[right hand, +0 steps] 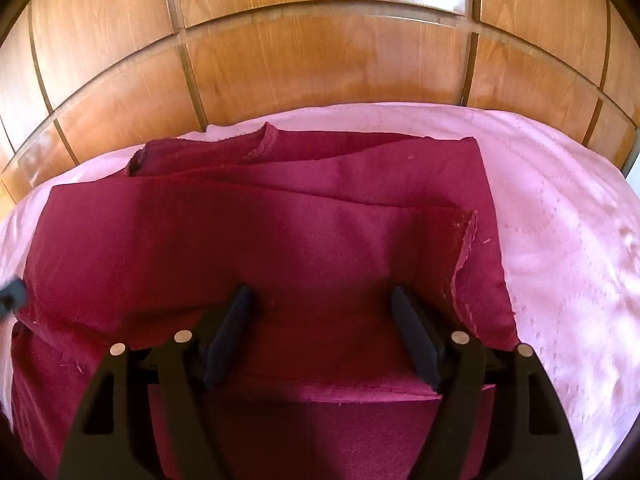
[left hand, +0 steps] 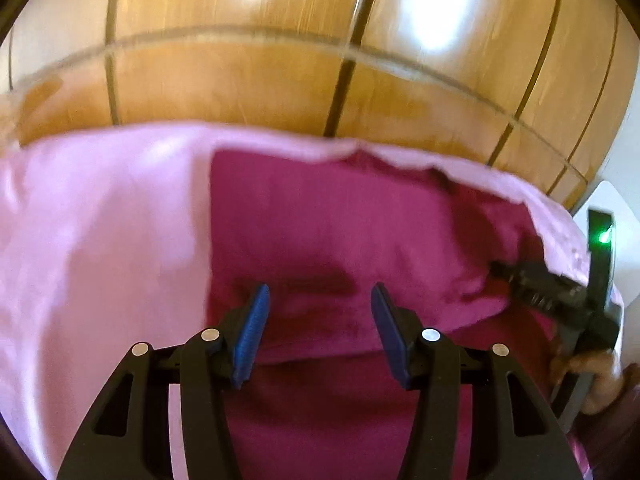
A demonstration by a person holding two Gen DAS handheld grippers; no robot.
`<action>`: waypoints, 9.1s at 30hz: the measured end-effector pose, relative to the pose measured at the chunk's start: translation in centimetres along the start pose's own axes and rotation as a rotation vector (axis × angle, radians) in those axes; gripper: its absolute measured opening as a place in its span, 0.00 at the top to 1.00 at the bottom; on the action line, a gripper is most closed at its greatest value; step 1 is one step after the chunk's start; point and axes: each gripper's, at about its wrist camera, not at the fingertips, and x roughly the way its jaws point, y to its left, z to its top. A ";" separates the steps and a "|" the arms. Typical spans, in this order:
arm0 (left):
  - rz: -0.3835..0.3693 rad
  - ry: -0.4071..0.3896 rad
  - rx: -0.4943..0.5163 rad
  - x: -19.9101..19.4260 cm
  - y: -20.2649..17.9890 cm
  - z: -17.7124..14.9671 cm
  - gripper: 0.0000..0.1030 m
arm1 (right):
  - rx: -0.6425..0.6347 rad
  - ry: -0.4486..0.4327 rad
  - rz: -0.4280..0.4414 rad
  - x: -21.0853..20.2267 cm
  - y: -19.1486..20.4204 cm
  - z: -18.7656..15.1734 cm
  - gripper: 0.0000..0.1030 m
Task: Fold small clothes
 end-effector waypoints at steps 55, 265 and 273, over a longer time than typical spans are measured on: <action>-0.062 0.159 0.011 -7.2 4.3 -9.3 0.48 | -0.028 0.130 -0.048 -7.5 -4.8 -6.1 0.09; 0.159 0.086 -0.033 -13.3 6.1 -12.7 0.43 | 0.079 0.078 0.052 -7.4 -3.0 -8.5 0.31; 0.189 0.028 0.006 -14.7 5.6 -10.8 0.43 | 0.078 0.087 0.039 -7.7 -2.8 -8.7 0.31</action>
